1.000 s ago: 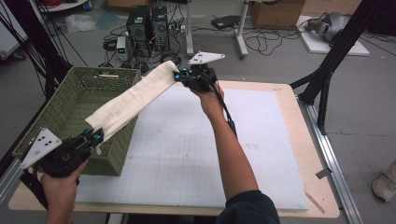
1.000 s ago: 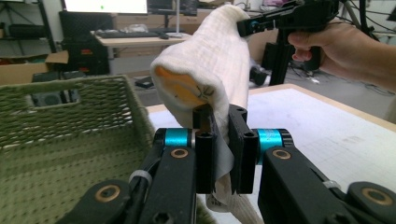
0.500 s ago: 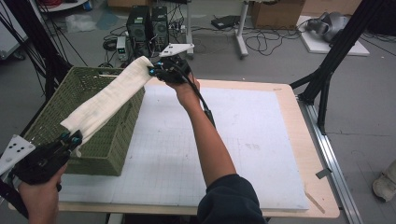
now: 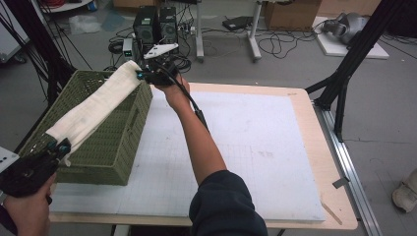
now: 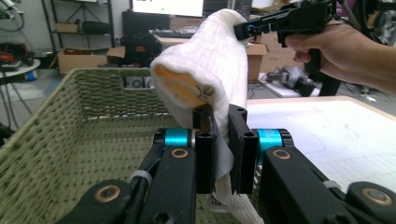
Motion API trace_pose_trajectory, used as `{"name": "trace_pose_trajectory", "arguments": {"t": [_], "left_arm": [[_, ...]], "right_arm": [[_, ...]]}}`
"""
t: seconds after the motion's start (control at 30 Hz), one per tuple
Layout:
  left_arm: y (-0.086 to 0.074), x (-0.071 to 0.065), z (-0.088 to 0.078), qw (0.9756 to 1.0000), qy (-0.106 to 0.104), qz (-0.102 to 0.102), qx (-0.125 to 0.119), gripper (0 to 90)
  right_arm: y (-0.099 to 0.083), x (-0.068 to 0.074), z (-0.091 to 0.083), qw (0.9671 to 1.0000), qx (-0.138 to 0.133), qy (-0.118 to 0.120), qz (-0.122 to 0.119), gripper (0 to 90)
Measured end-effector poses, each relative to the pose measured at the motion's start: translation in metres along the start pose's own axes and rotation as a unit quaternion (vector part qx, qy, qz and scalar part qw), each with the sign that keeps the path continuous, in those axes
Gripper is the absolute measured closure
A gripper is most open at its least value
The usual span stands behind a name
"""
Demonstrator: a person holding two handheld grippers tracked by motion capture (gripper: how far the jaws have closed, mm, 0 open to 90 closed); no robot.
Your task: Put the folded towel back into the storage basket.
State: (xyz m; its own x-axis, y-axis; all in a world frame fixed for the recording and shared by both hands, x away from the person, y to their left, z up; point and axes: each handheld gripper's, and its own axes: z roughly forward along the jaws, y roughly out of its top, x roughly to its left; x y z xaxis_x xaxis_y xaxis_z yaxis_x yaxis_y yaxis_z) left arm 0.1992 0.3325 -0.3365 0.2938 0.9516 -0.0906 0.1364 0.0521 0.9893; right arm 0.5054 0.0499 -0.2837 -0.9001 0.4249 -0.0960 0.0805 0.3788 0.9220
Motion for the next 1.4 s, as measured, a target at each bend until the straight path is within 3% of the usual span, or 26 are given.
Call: {"name": "trace_pose_trajectory", "arguments": {"t": [0.27, 0.63, 0.8, 0.83, 0.9, 0.93, 0.97, 1.1, 1.2, 1.4], "left_arm": [[-0.002, 0.012, -0.005, 0.9995, 0.025, 0.006, 0.016, 82.3], [-0.008, 0.027, -0.011, 0.9981, 0.058, -0.008, 0.022, 82.0], [-0.012, 0.032, -0.01, 0.9972, 0.064, -0.018, 0.036, 80.5], [-0.014, 0.034, -0.008, 0.9966, 0.066, -0.025, 0.043, 76.8], [-0.016, 0.038, -0.006, 0.994, 0.084, -0.04, 0.058, 47.2], [-0.016, 0.04, -0.006, 0.9927, 0.092, -0.046, 0.064, 35.4], [-0.015, 0.041, -0.007, 0.9923, 0.095, -0.049, 0.062, 31.0], [-0.006, 0.042, -0.017, 0.9926, 0.106, -0.046, 0.036, 31.1], [-0.002, 0.04, -0.019, 0.9933, 0.104, -0.042, 0.027, 31.4], [-0.002, 0.034, -0.013, 0.9958, 0.076, -0.045, 0.025, 29.2]], "right_arm": [[0.0, 0.006, 0.031, 1.0, 0.005, 0.008, 0.001, 81.8], [0.01, 0.016, 0.061, 0.9998, 0.014, 0.016, -0.002, 81.8], [0.008, 0.02, 0.075, 0.9995, 0.026, 0.015, 0.001, 80.8], [0.007, 0.022, 0.078, 0.9995, 0.029, 0.008, 0.007, 77.1], [0.005, 0.023, 0.081, 0.9991, 0.036, -0.009, 0.023, 63.5], [0.005, 0.024, 0.08, 0.9987, 0.039, -0.014, 0.029, 59.2], [0.006, 0.024, 0.079, 0.9986, 0.04, -0.018, 0.029, 56.4], [0.013, 0.023, 0.065, 0.999, 0.031, -0.025, 0.019, 51.3], [0.015, 0.015, 0.053, 0.9992, 0.023, -0.023, 0.025, 49.4], [0.011, 0.004, 0.03, 0.9992, 0.015, -0.019, 0.033, 45.1]]}}
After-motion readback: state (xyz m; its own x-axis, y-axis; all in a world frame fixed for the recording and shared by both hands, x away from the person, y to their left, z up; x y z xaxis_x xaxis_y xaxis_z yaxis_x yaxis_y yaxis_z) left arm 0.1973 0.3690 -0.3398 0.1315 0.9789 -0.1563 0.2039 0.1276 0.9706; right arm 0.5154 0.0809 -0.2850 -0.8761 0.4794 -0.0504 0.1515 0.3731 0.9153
